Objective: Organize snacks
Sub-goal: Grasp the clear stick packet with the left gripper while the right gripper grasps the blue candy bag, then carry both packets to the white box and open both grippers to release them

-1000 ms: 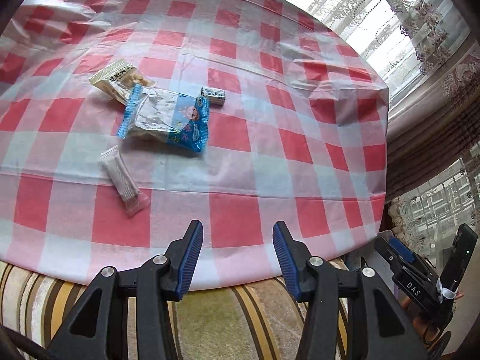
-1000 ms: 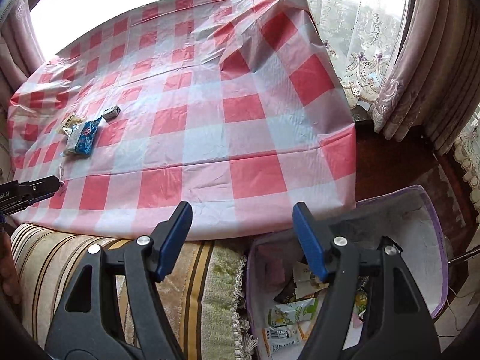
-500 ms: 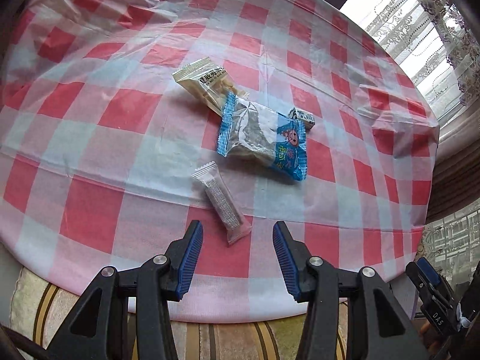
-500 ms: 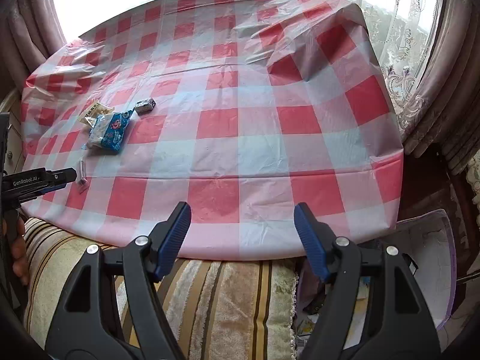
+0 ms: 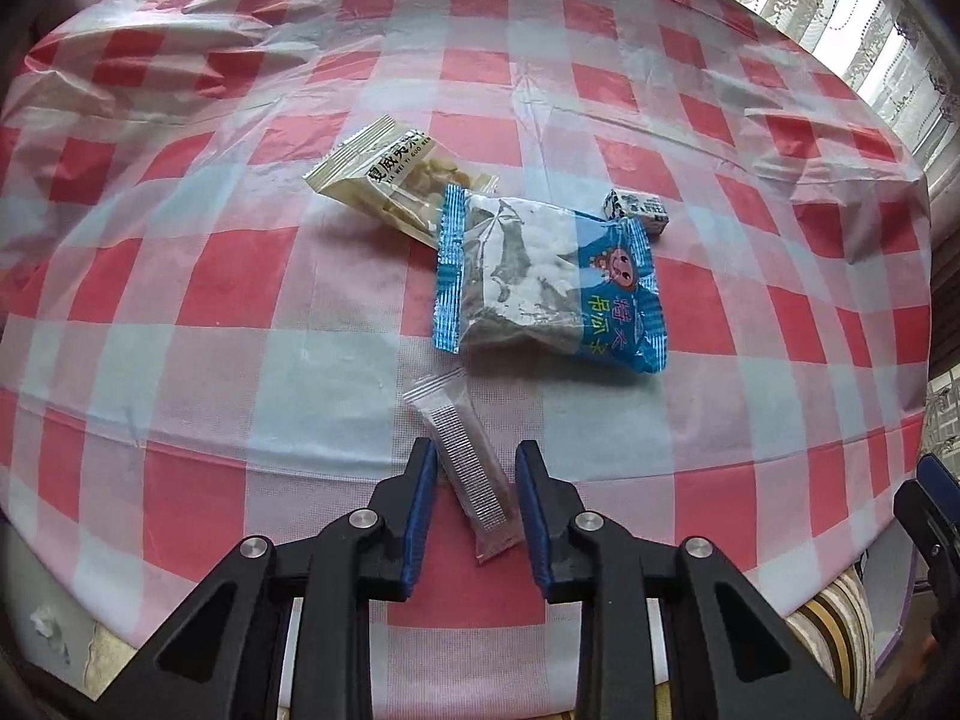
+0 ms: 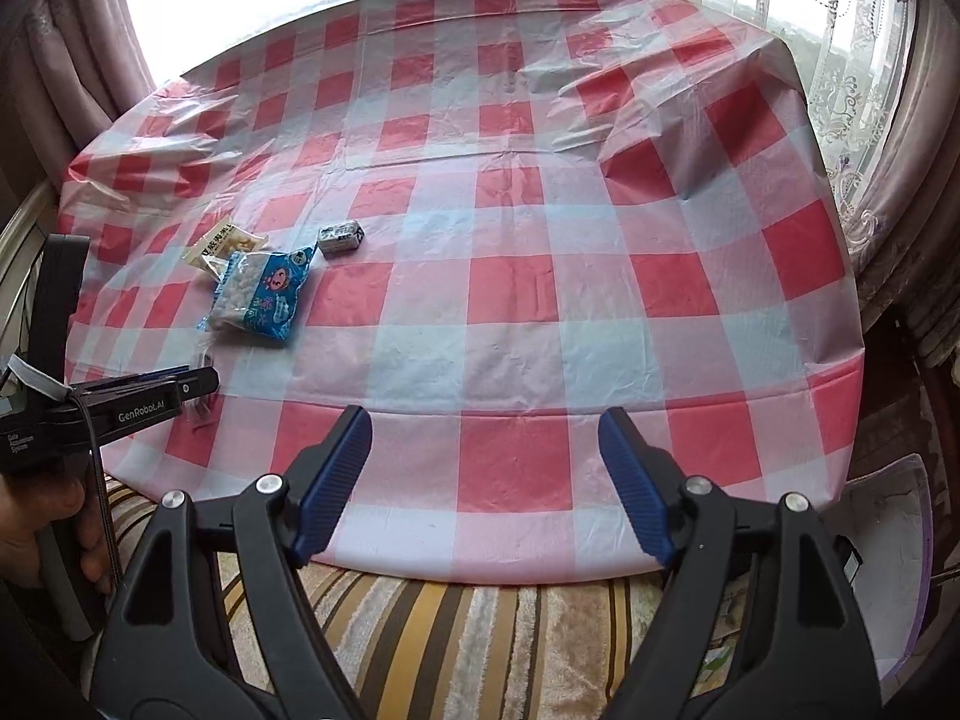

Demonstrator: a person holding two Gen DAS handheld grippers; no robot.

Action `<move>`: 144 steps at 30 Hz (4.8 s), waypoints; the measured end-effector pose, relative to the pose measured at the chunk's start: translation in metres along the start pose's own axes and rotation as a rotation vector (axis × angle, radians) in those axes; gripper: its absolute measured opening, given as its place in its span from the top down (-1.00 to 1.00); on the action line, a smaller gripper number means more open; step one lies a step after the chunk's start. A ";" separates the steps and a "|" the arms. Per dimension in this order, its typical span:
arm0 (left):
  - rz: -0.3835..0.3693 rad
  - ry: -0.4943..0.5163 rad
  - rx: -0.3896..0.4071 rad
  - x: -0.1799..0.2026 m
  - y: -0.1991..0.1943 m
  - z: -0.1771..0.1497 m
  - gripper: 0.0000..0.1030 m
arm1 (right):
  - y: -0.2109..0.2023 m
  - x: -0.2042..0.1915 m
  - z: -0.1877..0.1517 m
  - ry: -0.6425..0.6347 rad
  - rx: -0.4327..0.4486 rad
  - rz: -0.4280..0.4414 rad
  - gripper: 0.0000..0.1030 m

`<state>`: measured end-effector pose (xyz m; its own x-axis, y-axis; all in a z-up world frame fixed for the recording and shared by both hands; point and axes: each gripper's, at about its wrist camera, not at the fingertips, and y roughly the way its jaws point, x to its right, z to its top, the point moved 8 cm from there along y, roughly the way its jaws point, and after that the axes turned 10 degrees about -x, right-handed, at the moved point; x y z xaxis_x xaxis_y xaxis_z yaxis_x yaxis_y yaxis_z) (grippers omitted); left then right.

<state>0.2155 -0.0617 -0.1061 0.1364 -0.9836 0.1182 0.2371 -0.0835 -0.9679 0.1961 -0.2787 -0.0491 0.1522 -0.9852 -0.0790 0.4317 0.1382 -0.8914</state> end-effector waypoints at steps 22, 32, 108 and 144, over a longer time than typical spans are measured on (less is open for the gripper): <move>-0.150 -0.130 0.079 -0.066 -0.019 -0.015 0.71 | 0.079 -0.131 0.063 -0.085 -0.111 0.098 -0.75; -0.188 -0.179 0.126 -0.085 -0.028 -0.018 0.71 | 0.107 -0.172 0.075 -0.143 -0.132 0.010 -0.85; -0.205 0.349 0.087 0.163 -0.056 -0.052 0.71 | -0.027 0.122 -0.062 0.213 -0.003 -0.078 -0.42; -0.317 0.700 -0.117 0.331 -0.037 -0.156 0.61 | -0.051 0.279 -0.218 0.464 -0.185 -0.242 -0.51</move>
<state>0.1020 -0.4092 -0.0653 -0.5694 -0.7786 0.2636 0.0552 -0.3562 -0.9328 0.0229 -0.5828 -0.1234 -0.3582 -0.9336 -0.0131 0.2362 -0.0771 -0.9687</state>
